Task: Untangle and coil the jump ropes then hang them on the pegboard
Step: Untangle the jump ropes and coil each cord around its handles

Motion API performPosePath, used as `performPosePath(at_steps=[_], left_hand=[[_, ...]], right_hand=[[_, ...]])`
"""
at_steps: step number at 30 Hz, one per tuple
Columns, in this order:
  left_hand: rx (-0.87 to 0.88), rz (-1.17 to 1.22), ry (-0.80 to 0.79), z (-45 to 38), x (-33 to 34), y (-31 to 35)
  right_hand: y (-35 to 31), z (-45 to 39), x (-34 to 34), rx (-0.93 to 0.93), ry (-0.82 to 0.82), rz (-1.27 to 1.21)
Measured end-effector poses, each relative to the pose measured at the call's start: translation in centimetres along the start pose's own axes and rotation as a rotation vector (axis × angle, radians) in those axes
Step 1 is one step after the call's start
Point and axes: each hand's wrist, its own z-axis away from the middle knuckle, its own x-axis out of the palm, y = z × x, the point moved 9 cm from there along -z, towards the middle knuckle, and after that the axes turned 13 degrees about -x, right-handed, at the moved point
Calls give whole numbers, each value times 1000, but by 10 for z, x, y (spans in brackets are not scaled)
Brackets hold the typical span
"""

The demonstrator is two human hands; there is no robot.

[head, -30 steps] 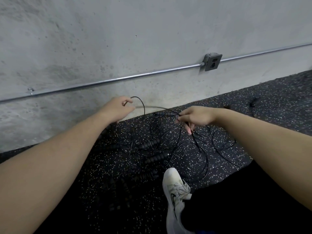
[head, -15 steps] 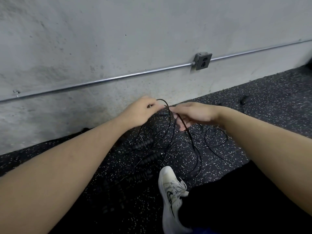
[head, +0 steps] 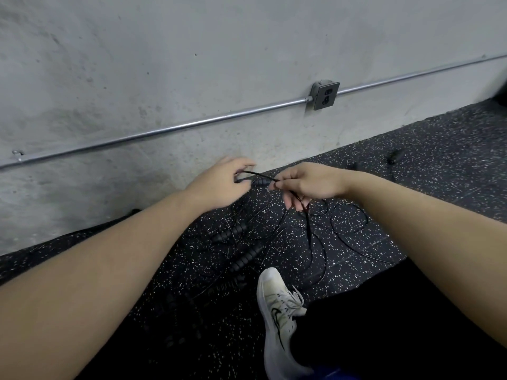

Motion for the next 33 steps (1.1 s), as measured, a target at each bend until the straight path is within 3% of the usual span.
performPosePath(at_steps=[2, 8, 14, 19, 24, 27, 29, 31, 33], left_hand=[[123, -68, 12, 10, 8, 32], [148, -227, 148, 10, 4, 43], [17, 85, 248, 3, -29, 14], [-117, 185, 341, -6, -42, -23], [-171, 227, 375, -11, -40, -34], [-207, 218, 325, -11, -37, -39], [-229, 65, 174, -13, -24, -41], [-241, -50, 37, -10, -11, -40], [-189, -73, -1, -6, -4, -28]], right_hand=[[-6, -1, 3, -30, 7, 3], [-6, 8, 5, -41, 7, -73], [16, 14, 2, 48, -100, 185], [29, 11, -14, 65, 8, 147], [41, 11, -21, 107, 5, 152], [42, 15, -34, 123, 120, -42], [37, 19, -39, 112, 159, -117], [31, 22, -36, 92, 134, -72], [23, 21, -29, 72, 87, -13]])
